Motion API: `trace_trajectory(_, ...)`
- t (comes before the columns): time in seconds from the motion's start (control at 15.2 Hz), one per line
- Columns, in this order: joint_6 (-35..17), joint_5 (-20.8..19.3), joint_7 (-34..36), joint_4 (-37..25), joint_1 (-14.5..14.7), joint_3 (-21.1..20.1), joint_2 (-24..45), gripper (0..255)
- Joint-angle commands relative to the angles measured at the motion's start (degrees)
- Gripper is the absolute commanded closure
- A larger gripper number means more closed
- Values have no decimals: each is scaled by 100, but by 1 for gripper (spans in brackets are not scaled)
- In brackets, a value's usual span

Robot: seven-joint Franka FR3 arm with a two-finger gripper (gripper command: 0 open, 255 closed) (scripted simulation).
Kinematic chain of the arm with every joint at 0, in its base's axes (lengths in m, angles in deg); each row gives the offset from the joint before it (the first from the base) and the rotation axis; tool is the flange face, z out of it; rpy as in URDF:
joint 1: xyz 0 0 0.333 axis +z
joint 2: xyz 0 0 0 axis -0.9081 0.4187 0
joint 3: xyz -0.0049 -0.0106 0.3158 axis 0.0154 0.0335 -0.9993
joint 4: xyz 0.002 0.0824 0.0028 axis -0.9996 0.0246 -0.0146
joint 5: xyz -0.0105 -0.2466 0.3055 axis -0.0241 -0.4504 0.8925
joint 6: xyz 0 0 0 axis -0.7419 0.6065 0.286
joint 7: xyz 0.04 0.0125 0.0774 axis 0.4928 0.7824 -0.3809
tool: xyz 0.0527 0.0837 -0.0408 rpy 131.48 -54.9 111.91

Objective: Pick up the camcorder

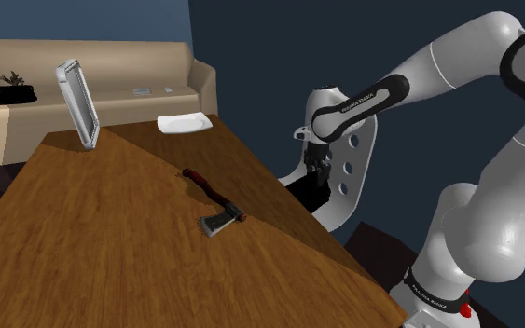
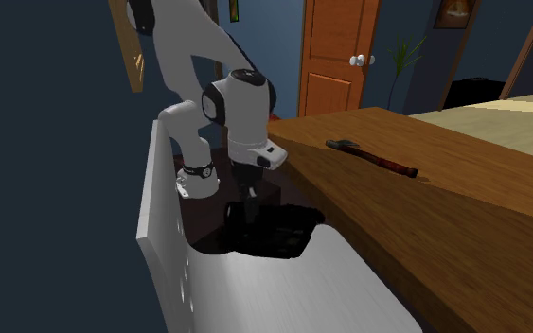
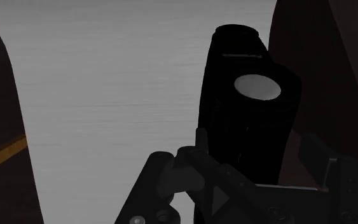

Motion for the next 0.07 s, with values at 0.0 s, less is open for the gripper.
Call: trace_trajectory(0.0, 42, -21, 9, -8, -8, -4, -46, 255)
